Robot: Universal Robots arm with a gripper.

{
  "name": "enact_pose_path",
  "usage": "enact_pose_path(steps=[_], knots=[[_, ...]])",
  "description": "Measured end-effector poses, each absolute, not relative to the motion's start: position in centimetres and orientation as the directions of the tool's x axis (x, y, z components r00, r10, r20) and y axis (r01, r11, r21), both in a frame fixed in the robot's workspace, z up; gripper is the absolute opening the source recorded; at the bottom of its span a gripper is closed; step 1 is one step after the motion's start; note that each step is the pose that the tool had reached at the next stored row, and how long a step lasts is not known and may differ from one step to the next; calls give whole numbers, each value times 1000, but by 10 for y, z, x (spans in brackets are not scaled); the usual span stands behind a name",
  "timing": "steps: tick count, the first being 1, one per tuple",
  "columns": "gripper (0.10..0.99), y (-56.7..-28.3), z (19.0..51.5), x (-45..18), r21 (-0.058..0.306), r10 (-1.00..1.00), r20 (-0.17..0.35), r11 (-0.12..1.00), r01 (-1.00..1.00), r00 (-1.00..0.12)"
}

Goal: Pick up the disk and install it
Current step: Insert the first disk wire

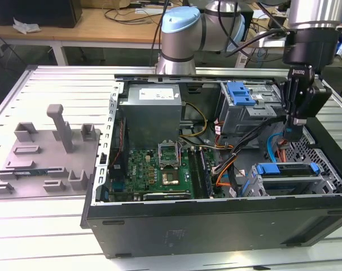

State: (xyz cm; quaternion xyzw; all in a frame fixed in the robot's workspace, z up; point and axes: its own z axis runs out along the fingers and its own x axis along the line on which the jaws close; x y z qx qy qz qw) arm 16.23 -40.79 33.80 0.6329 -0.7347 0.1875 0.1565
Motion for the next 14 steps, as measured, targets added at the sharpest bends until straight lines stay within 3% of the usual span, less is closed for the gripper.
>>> enact_pose_path(steps=[10, 14], knots=[[169, -435, 351, 162, -56, -935, 323, 139, -989, -150], [169, -447, 352, 162, -51, -945, 292, 141, -989, -150]])
